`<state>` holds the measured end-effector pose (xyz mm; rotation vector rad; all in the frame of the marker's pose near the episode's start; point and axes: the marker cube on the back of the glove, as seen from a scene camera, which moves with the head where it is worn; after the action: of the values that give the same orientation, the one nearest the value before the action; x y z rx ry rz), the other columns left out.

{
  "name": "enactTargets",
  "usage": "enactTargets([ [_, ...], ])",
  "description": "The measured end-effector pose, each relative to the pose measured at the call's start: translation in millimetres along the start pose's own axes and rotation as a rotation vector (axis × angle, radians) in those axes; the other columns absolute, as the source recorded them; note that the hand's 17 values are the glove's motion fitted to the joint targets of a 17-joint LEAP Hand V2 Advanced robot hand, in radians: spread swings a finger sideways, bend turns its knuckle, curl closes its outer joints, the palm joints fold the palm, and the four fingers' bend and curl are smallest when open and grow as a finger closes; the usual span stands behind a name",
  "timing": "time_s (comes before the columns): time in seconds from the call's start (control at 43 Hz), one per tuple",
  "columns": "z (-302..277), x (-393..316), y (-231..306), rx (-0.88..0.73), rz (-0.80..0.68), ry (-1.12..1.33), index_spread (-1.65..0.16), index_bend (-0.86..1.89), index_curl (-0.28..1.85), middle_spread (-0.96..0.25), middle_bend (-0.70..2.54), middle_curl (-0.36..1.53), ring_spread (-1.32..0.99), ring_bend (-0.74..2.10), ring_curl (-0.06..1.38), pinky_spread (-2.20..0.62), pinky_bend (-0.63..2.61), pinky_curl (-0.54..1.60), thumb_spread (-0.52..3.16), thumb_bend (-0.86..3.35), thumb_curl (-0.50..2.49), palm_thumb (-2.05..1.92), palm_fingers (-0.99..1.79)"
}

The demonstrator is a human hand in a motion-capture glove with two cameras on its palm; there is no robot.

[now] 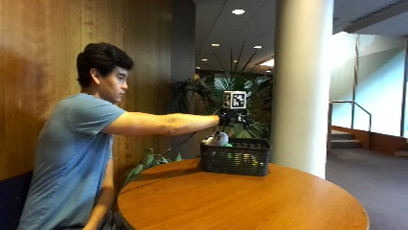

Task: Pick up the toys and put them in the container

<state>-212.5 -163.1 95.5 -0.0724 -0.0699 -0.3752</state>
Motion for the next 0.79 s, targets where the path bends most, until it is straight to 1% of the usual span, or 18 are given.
enactTargets([
  [0.093, -10.6, -0.9, 4.5, 0.071, -0.009, -0.071, -0.28, 0.06, 0.07, -0.06, 0.52, 0.63, -0.26, 1.35, 0.49, -0.29, 1.65, 0.42, 1.50, 0.02, 0.37, 0.20, -0.13],
  [0.186, -20.1, 10.7, 18.6, 0.074, -0.019, 0.007, -0.28, 0.05, 0.06, -0.03, 0.50, 0.61, -0.24, 1.33, 0.48, -0.28, 1.64, 0.41, 1.48, -0.01, 0.34, 0.16, -0.11],
  [0.279, -34.9, 11.4, 33.9, 0.091, 0.000, -0.023, -0.28, 0.04, 0.06, -0.02, 0.50, 0.60, -0.23, 1.32, 0.47, -0.28, 1.62, 0.41, 1.46, -0.02, 0.32, 0.13, -0.09],
  [0.325, -38.5, 1.4, 36.5, 0.086, 0.008, 0.012, -0.28, 0.04, 0.06, -0.02, 0.50, 0.60, -0.22, 1.33, 0.46, -0.28, 1.62, 0.40, 1.45, -0.02, 0.31, 0.12, -0.09],
  [0.349, -39.8, -5.6, 35.3, 0.082, 0.051, 0.039, -0.28, 0.04, 0.06, -0.02, 0.50, 0.59, -0.22, 1.33, 0.46, -0.28, 1.61, 0.40, 1.44, -0.02, 0.31, 0.11, -0.08],
  [0.418, -46.6, -11.2, 35.7, 0.074, 0.321, 0.078, -0.28, 0.05, 0.06, -0.01, 0.49, 0.59, -0.22, 1.32, 0.46, -0.28, 1.61, 0.40, 1.43, -0.01, 0.30, 0.11, -0.08],
  [0.442, -49.4, -8.1, 41.7, 0.070, 0.340, 0.083, -0.28, 0.05, 0.06, -0.01, 0.49, 0.58, -0.22, 1.32, 0.46, -0.27, 1.61, 0.40, 1.43, -0.02, 0.30, 0.10, -0.07],
  [0.465, -52.1, -4.3, 50.6, 0.065, 0.291, 0.090, -0.28, 0.05, 0.06, -0.01, 0.49, 0.58, -0.22, 1.32, 0.46, -0.27, 1.61, 0.40, 1.43, -0.02, 0.30, 0.10, -0.07],
  [0.511, -57.2, 6.6, 72.2, 0.064, 0.139, 0.103, -0.28, 0.04, 0.06, 0.00, 0.49, 0.58, -0.22, 1.32, 0.46, -0.27, 1.61, 0.40, 1.42, -0.01, 0.29, 0.10, -0.07],
  [0.558, -62.1, 22.8, 92.4, 0.074, 0.083, 0.120, -0.28, 0.05, 0.06, 0.00, 0.48, 0.57, -0.21, 1.32, 0.45, -0.27, 1.60, 0.40, 1.42, -0.01, 0.29, 0.09, -0.09],
  [0.651, -69.8, 57.4, 128.6, 0.082, 0.135, 0.164, -0.28, 0.06, 0.06, 0.01, 0.46, 0.56, -0.21, 1.30, 0.45, -0.26, 1.58, 0.40, 1.41, -0.01, 0.28, 0.08, -0.10],
  [0.721, -71.1, 87.8, 157.2, 0.065, 0.232, 0.187, -0.28, 0.06, 0.07, 0.01, 0.45, 0.55, -0.20, 1.29, 0.44, -0.26, 1.57, 0.39, 1.41, -0.01, 0.27, 0.08, -0.09],
  [0.79, -66.8, 116.8, 185.9, 0.046, 0.336, 0.154, -0.28, 0.07, 0.07, 0.01, 0.46, 0.55, -0.19, 1.26, 0.43, -0.25, 1.54, 0.39, 1.39, -0.02, 0.27, 0.06, -0.11],
])
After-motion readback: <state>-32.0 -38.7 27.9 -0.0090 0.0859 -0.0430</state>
